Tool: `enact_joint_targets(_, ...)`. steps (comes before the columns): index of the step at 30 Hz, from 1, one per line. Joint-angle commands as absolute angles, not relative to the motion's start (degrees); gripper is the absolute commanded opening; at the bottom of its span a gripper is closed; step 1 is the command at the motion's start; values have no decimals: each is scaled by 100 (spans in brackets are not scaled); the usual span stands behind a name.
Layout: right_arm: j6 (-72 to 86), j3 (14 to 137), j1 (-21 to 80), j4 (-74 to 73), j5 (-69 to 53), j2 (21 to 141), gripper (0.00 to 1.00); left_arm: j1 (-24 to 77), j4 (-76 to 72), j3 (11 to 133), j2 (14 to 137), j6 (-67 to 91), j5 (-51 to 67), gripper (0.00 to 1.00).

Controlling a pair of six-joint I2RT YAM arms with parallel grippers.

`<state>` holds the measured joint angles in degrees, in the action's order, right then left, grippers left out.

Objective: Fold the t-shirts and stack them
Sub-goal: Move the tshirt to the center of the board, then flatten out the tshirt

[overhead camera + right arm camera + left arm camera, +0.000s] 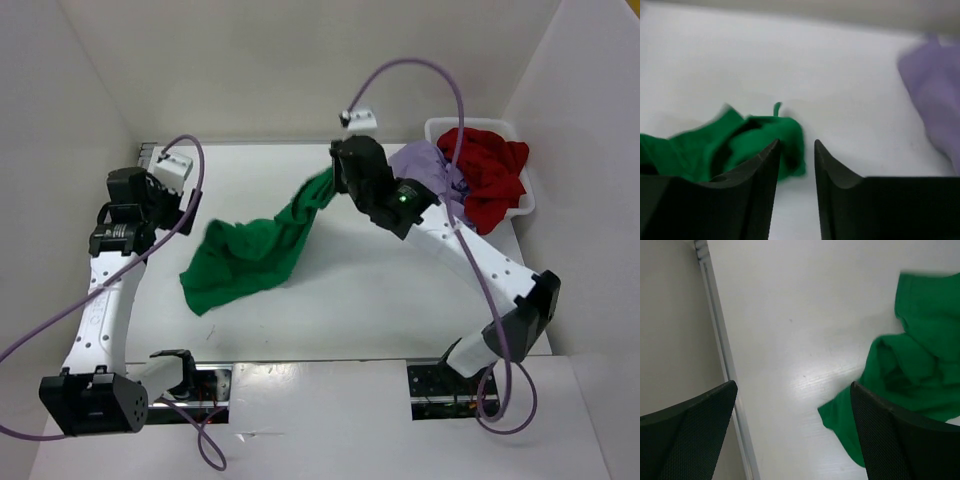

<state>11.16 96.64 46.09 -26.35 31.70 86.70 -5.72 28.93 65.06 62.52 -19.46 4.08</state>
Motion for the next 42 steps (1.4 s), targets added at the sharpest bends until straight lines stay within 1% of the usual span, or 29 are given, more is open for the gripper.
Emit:
enact_joint_targets(1, 2678, 8318, 3641, -2602, 2340, 8034, 43, -598, 3101, 6231, 6301, -2399, 185, 100)
enact_joint_targets(2, 2768, 7827, 3447, -2602, 2173, 7877, 57, -598, 3198, 6171, 6354, -2469, 185, 100)
enact_joint_targets(3, 2838, 7657, 3141, -2671, 1910, 7875, 73, -598, 3408, 6170, 6494, -2600, 185, 100)
enact_joint_targets(5, 2839, 7392, 2954, -2865, 1802, 7805, 79, -598, 3725, 6170, 6809, -2811, 342, 100)
enact_joint_targets(10, 2777, 7216, 2953, -2646, 1723, 7673, 79, -334, 4736, 6231, 7882, -3006, 448, 100)
enact_joint_targets(11, 2777, 7216, 2953, -2489, 1653, 7786, 79, -273, 4816, 6231, 8241, -2928, 527, 100)
enact_joint_targets(13, 2777, 7216, 2953, -2417, 1477, 7979, 78, -45, 4983, 6284, 8533, -2796, 824, 100)
enact_joint_targets(16, 2838, 7277, 2953, -2338, 1275, 8489, 77, 393, 4782, 6284, 8780, -2436, 966, 100)
enact_joint_targets(18, 2839, 7339, 2953, -2285, 1179, 8744, 73, 597, 4475, 6223, 8728, -2330, 967, 100)
enact_joint_targets(22, 2839, 7269, 2953, -2136, 1116, 8824, 70, 1098, 4193, 6074, 8675, -2276, 967, 100)
enact_joint_targets(25, 2839, 7093, 2953, -1996, 1116, 8824, 68, 1441, 3991, 5767, 8911, -2145, 572, 100)
enact_joint_targets(26, 2839, 7023, 2953, -1995, 1116, 8824, 67, 1494, 3877, 5635, 8999, -2145, 441, 98)
enact_joint_targets(28, 2839, 7022, 2953, -1864, 1047, 8903, 67, 1547, 3771, 5581, 9201, -2145, 159, 87)
enact_joint_targets(29, 2839, 7022, 2901, -1863, 976, 8990, 67, 1547, 3684, 5529, 9202, -2092, 80, 73)
enact_joint_targets(30, 2769, 7092, 2900, -1794, 923, 9052, 67, 1547, 3630, 5476, 9202, -2092, 79, 67)
enact_joint_targets(32, 2646, 7224, 2900, -1731, 687, 9333, 67, 1495, 3551, 5476, 9150, -2039, 27, 46)
enact_joint_targets(33, 2593, 7425, 2900, -1731, 599, 9456, 67, 1494, 3551, 5476, 9149, -1969, 26, 31)
enact_joint_targets(35, 2514, 7654, 2900, -1731, 397, 9886, 67, 1441, 3551, 5476, 8983, -1916, 79, 22)
enact_joint_targets(37, 2514, 7953, 2900, -1784, -25, 10254, 70, 1380, 3699, 5581, 8799, -1854, 141, 16)
enact_joint_targets(40, 2514, 8252, 2900, -1784, -509, 10677, 71, 1327, 3840, 5634, 8544, -1793, 193, 10)
enact_joint_targets(42, 2514, 8489, 2961, -1784, -650, 10889, 73, 1266, 3841, 5634, 8412, -1731, 193, 10)
